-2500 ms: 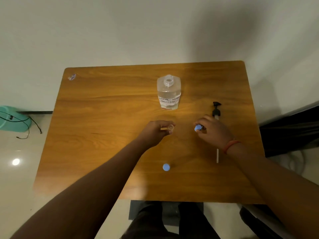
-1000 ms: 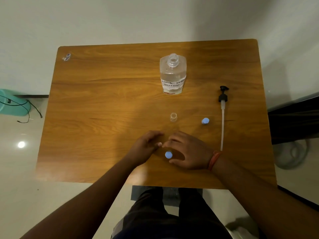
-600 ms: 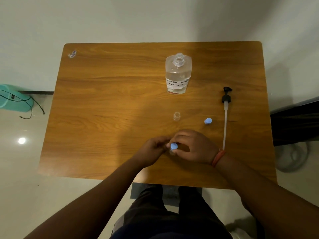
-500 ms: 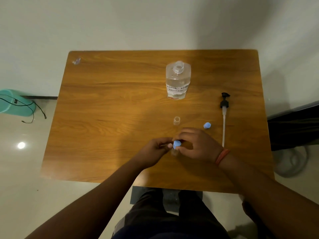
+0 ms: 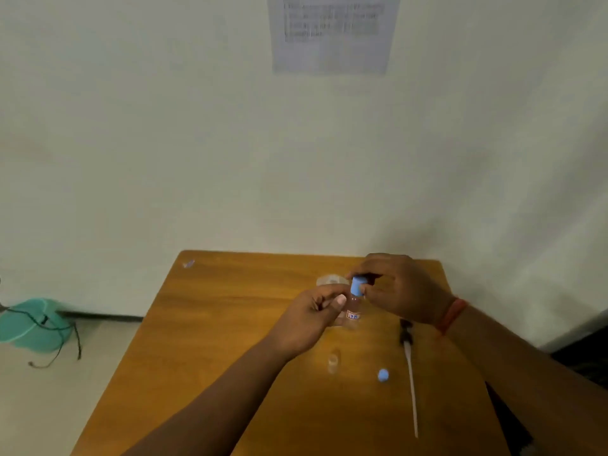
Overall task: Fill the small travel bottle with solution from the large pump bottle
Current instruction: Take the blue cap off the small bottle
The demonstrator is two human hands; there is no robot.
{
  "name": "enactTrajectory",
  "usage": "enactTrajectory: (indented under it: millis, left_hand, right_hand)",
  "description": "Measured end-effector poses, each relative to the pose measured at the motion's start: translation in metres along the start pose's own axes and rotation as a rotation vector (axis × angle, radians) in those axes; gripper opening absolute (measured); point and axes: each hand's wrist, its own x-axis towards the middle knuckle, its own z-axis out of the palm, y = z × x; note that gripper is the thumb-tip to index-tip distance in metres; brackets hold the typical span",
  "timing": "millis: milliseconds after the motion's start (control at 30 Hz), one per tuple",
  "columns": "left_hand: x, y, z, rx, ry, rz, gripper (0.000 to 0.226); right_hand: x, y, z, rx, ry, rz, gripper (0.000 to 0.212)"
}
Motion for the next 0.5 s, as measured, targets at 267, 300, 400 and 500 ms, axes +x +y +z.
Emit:
enactTrajectory:
  millis: [267,300,400,500]
  left_hand:
    - [0.029,0.175,-0.012,0.02,0.064,0.288,0.034]
    - [0.031,0.196,-0.014,0.018,0.075,0.316,0.035]
    - [0.035,0.258,-0.019,-0.013,0.074,0.41,0.032]
    - [0.035,0.309,-0.024,-0.008,0.071,0.475,0.033]
  right_hand:
    - [0.078,-0.097,-0.133,-0.118,0.134,-0.143,0.024]
    - [0.087,-0.11,-0.149,-0.124,0.152,-0.168,0.024]
    - [0.108,-0.152,-0.196,-0.144,0.208,-0.224,0.022]
    - [0.125,-0.19,-0.231,-0.16,0.255,-0.253,0.022]
